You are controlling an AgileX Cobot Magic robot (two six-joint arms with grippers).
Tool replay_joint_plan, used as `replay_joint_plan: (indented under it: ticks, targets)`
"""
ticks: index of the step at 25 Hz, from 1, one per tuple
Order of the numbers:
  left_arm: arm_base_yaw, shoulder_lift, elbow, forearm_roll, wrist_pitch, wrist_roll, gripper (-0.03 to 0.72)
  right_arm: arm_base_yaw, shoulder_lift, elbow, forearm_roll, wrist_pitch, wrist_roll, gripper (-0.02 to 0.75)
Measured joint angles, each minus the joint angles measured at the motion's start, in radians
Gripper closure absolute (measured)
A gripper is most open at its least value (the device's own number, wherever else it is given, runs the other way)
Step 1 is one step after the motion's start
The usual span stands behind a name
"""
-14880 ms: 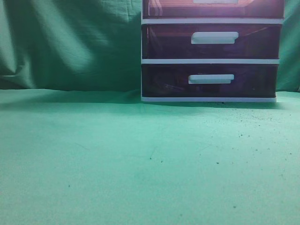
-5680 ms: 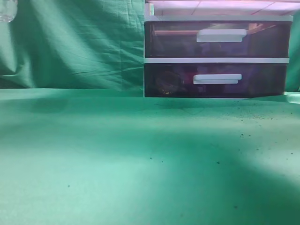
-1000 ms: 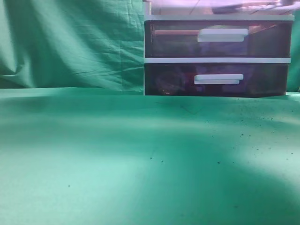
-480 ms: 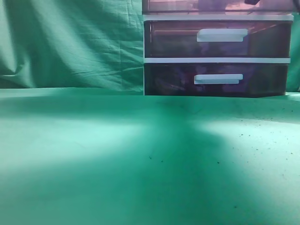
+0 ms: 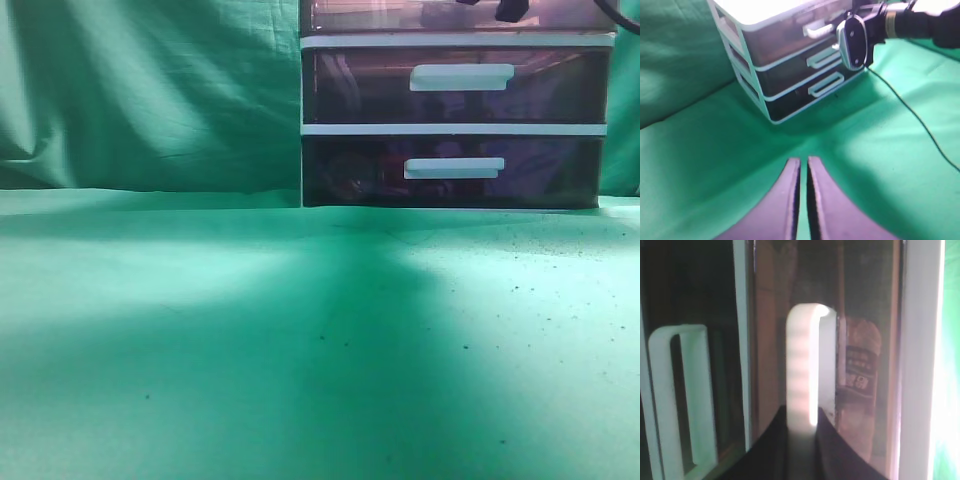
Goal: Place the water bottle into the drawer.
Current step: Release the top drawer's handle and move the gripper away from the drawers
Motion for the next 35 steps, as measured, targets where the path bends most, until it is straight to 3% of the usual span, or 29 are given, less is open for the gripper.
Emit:
replay_joint_plan:
  ticks: [17, 18, 26, 31, 32, 35]
  targets:
    - [0.0, -0.028, 0.011, -0.033, -0.008, -0.016, 0.688, -0.024, -0.008, 0.0, 0.003, -0.053, 0.006, 0.658]
    - [0.0, -0.028, 0.011, -0.033, -0.008, -0.016, 0.688, -0.024, -0.008, 0.0, 0.003, -0.055, 0.006, 0.591]
    - [0.0, -0.028, 0.011, -0.029, -0.008, -0.016, 0.688, -0.01, -0.021, -0.003, 0.001, -0.099, 0.086, 0.27]
    - [0.0, -0.028, 0.011, -0.027, -0.008, -0.016, 0.688, 0.014, -0.046, -0.003, -0.001, -0.106, 0.175, 0.27]
    - [0.0, -0.028, 0.011, -0.027, -0.008, -0.016, 0.688, 0.016, -0.051, -0.003, -0.001, -0.106, 0.199, 0.23]
    - [0.0, -0.028, 0.011, -0.027, -0.006, -0.016, 0.688, 0.022, -0.072, -0.003, -0.001, -0.106, 0.267, 0.245]
